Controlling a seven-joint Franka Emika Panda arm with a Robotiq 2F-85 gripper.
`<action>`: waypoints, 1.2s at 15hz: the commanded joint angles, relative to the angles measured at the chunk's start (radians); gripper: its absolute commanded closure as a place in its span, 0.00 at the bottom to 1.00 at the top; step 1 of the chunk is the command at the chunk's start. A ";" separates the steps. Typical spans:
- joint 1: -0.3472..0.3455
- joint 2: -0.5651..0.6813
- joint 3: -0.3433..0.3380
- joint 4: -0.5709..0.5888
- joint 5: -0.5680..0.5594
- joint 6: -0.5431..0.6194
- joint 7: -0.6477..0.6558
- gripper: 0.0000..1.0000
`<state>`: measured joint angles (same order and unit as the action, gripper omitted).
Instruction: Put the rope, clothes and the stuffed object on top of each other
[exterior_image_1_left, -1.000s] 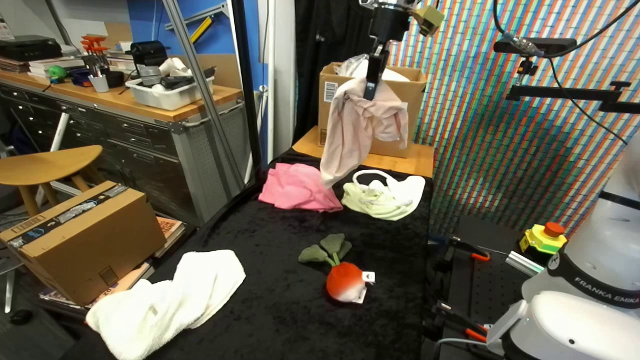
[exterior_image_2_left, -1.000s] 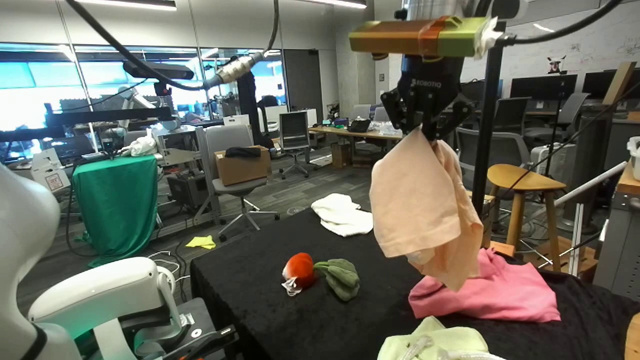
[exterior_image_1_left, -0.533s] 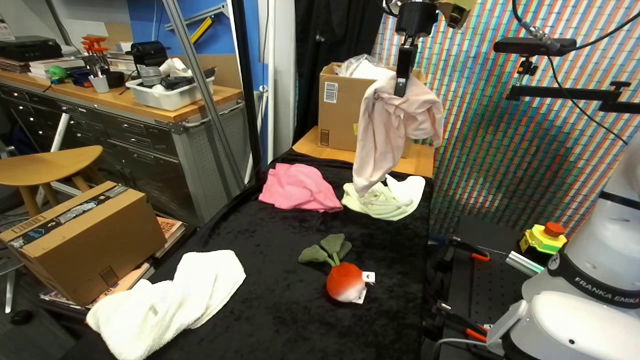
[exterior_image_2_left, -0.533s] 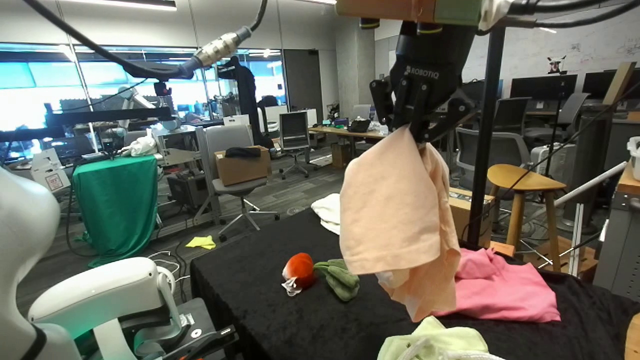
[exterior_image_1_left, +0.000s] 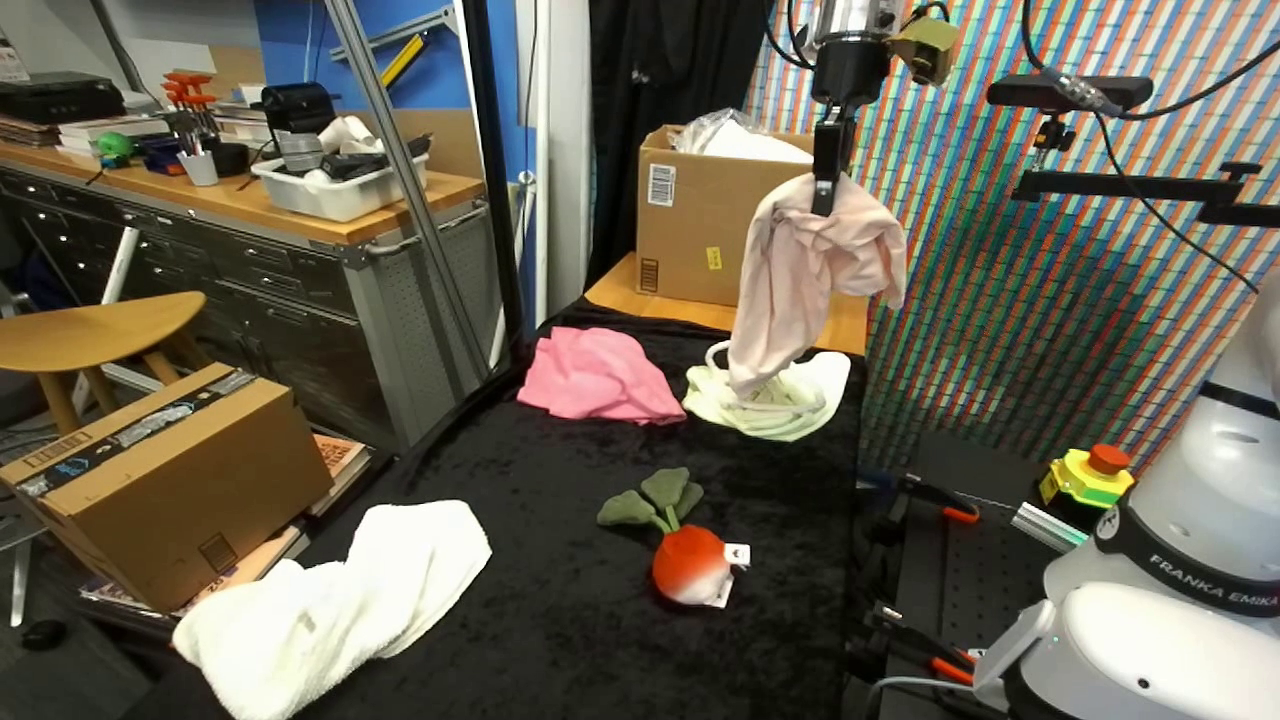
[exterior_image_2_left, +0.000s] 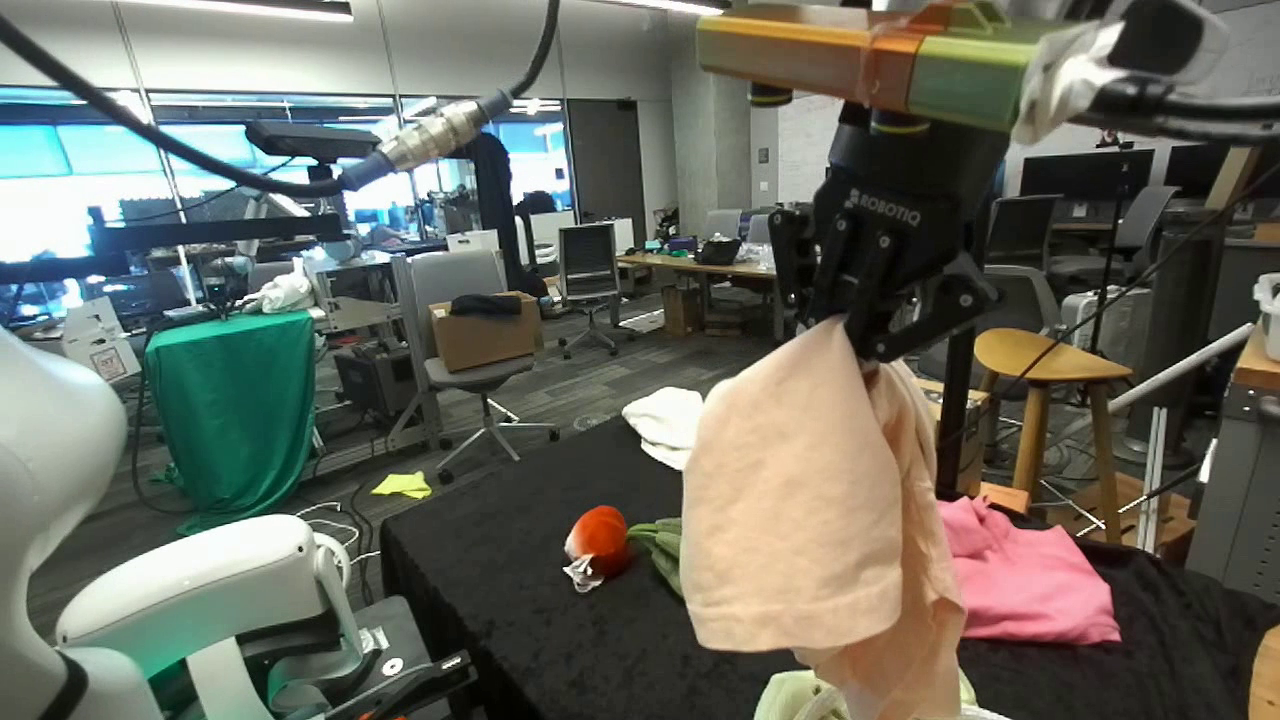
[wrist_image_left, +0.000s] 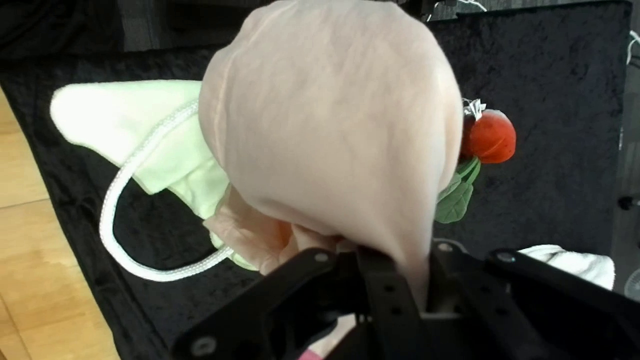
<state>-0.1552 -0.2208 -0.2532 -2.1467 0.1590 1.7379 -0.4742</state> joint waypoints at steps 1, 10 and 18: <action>-0.012 0.047 -0.006 0.015 -0.007 0.020 0.024 0.97; -0.013 0.109 0.020 0.025 -0.026 0.057 0.064 0.16; 0.068 0.138 0.130 0.049 -0.064 0.063 0.053 0.00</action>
<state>-0.1284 -0.1021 -0.1682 -2.1294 0.1255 1.7958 -0.4250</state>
